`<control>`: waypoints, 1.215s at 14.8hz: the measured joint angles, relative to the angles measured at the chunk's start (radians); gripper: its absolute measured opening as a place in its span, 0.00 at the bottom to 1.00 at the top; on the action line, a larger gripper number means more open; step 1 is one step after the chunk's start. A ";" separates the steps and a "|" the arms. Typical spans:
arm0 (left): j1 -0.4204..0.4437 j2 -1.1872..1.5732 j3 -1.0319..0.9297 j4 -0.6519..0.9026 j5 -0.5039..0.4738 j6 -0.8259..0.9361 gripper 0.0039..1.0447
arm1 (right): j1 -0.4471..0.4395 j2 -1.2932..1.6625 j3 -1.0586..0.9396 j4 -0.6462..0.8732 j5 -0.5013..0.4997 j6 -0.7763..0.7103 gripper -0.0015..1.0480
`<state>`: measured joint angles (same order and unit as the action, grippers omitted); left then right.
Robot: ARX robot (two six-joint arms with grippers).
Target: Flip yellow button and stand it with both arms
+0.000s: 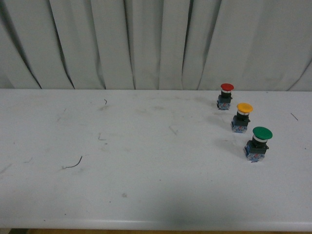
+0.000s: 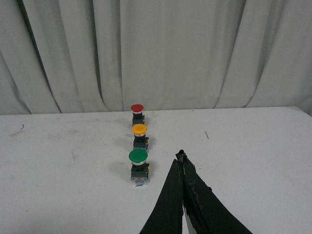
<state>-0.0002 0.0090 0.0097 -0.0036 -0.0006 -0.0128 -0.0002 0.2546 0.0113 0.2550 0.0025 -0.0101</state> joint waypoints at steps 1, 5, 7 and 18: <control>0.000 0.000 0.000 0.000 0.000 0.000 0.94 | 0.000 -0.019 0.000 -0.017 0.000 0.000 0.02; 0.000 0.000 0.000 0.000 0.000 0.000 0.94 | 0.000 -0.101 0.000 -0.112 0.000 0.000 0.02; 0.000 0.000 0.000 0.000 0.000 0.000 0.94 | 0.000 -0.251 0.001 -0.240 -0.003 0.000 0.02; 0.000 0.000 0.000 0.000 0.000 0.000 0.94 | 0.000 -0.251 0.000 -0.258 -0.002 0.003 0.96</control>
<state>-0.0002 0.0090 0.0097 -0.0036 -0.0006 -0.0128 -0.0002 0.0036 0.0116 -0.0032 0.0002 -0.0074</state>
